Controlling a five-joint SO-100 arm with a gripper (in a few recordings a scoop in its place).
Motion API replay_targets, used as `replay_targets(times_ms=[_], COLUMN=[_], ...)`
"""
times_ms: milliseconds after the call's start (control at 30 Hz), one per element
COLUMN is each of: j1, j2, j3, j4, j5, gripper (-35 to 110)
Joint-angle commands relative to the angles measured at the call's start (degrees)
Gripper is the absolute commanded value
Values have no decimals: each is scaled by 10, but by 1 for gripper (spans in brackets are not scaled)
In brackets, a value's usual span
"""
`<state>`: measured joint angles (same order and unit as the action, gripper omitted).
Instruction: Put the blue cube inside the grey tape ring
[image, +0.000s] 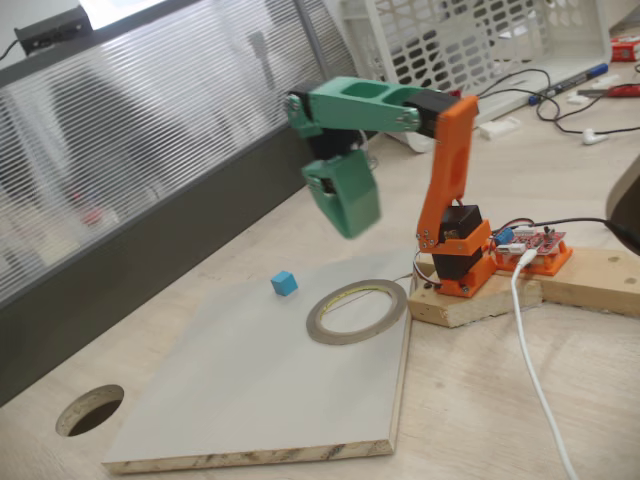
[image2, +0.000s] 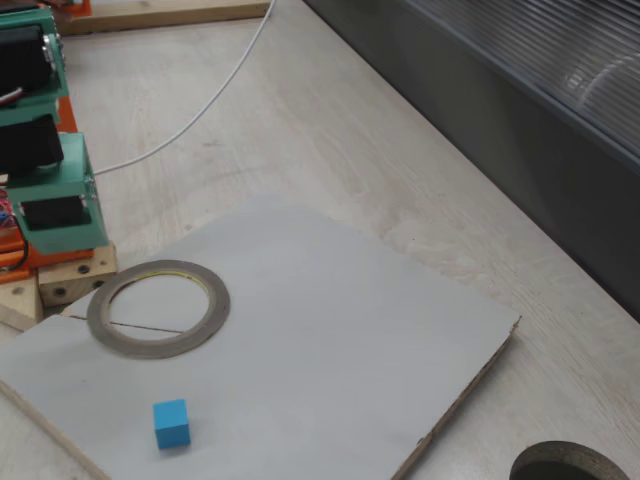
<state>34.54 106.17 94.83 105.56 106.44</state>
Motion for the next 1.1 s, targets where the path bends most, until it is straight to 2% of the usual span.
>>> replay_targets(times_ms=[0, 167, 433, 700, 1067], j1=[12, -1, -100, -96, -44], j2=[-126, -250, -311, -335, -358], j3=[-142, -275, -300, -298, -299], j4=[-6, -6, -11, -134, -143], j5=[-2, -3, -3, -3, -3], gripper=[5, 5, 5, 4, 4])
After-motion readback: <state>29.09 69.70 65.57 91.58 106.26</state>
